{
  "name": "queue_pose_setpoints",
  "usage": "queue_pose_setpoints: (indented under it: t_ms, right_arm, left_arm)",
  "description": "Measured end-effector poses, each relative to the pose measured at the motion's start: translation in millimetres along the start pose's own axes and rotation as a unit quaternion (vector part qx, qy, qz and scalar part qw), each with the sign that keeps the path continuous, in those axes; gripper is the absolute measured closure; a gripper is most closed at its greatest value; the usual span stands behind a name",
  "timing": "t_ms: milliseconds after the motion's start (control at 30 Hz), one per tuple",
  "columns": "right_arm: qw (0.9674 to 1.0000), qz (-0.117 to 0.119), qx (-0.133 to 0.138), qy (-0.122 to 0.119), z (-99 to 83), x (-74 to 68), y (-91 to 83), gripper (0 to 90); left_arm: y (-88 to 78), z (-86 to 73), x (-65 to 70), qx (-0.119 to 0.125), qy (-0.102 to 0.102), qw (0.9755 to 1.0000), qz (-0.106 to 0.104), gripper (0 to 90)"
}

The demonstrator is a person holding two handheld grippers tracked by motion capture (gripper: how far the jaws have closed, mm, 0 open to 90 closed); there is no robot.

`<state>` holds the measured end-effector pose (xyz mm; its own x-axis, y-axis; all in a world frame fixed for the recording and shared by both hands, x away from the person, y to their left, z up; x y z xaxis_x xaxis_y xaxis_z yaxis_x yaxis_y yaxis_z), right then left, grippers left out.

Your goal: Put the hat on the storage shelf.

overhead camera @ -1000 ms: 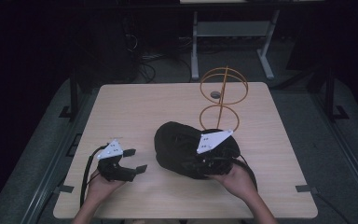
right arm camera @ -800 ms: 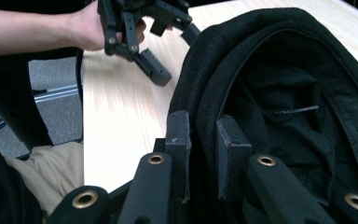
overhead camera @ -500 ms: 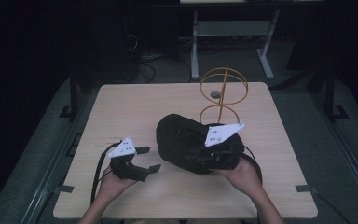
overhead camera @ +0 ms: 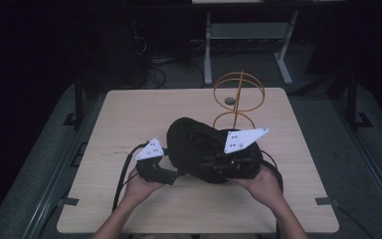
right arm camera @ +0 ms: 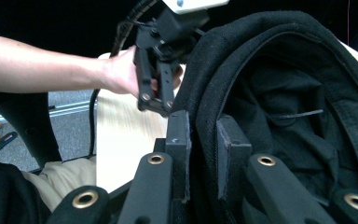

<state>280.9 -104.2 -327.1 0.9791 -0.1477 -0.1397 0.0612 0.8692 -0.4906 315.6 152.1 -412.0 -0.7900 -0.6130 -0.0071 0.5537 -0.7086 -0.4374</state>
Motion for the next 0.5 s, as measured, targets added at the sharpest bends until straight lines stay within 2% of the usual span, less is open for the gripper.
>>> queue_pose_setpoints:
  t_ms: [100,233,300,367,500]
  right_arm:
    - [1.0,-0.001,0.001,-0.005,0.3,-0.9,-0.8,77.6]
    - [0.9999,0.006,0.009,-0.004,0.0,-0.5,-2.6,77.8]
    - [0.9999,0.008,0.011,-0.003,-0.1,-0.3,-3.5,77.7]
    - [0.9999,0.009,0.013,0.0,-0.5,-0.3,-3.9,77.7]
    - [0.9997,0.013,0.022,0.006,-1.1,1.1,-6.0,77.2]
  left_arm:
    - [1.1,2.5,1.8,0.013,0.001,0.9999,-0.003,29.5]
    - [1.6,7.6,2.1,0.03,0.009,0.9995,-0.007,52.1]
    - [1.4,9.9,1.8,0.033,0.011,0.9993,-0.015,63.0]
    - [0.4,12.9,3.2,0.033,0.026,0.999,-0.013,70.0]
    - [-2.9,17.5,5.9,0.033,0.036,0.9988,-0.009,77.2]
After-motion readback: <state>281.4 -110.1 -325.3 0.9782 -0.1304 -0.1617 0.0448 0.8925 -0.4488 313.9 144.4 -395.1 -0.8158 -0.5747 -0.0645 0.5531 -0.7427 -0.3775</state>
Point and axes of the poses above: each handheld gripper's, and its own axes: y roughly forward along the jaws, z roughly out of its top, x roughly to its right, the point moved 1 cm from there along y, roughly forward along the jaws, and after that the axes turned 10 degrees about z, right-handed, at the moved point
